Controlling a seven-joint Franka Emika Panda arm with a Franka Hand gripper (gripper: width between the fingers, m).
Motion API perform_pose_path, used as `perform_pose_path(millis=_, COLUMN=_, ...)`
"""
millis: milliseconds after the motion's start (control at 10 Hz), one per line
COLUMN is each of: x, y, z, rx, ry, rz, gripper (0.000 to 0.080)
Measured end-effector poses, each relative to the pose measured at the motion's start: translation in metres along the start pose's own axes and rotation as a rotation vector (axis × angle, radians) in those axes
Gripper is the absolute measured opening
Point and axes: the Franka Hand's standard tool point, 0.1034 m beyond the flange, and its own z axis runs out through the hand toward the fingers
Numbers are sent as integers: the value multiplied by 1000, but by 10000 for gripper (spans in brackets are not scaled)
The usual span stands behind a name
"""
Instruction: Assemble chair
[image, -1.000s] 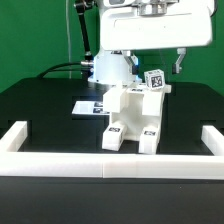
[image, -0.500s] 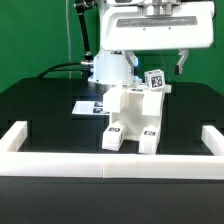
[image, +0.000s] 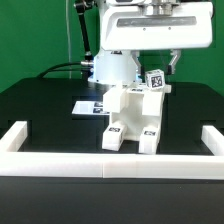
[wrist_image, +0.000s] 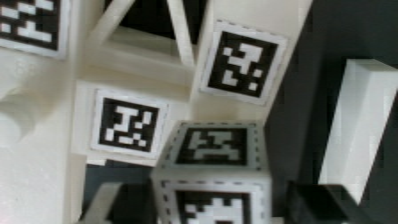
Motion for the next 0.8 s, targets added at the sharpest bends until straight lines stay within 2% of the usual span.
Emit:
perform_pose_path(millis=100, x=0, y=0, z=0, rx=0, ry=0, rz=0, gripper=285)
perform_pose_path(millis=500, x=0, y=0, z=0, rx=0, ry=0, rz=20, gripper=285)
perform_pose_path(millis=800, x=0, y=-3, z=0, rx=-3, ry=-2, rz=283, gripper=287)
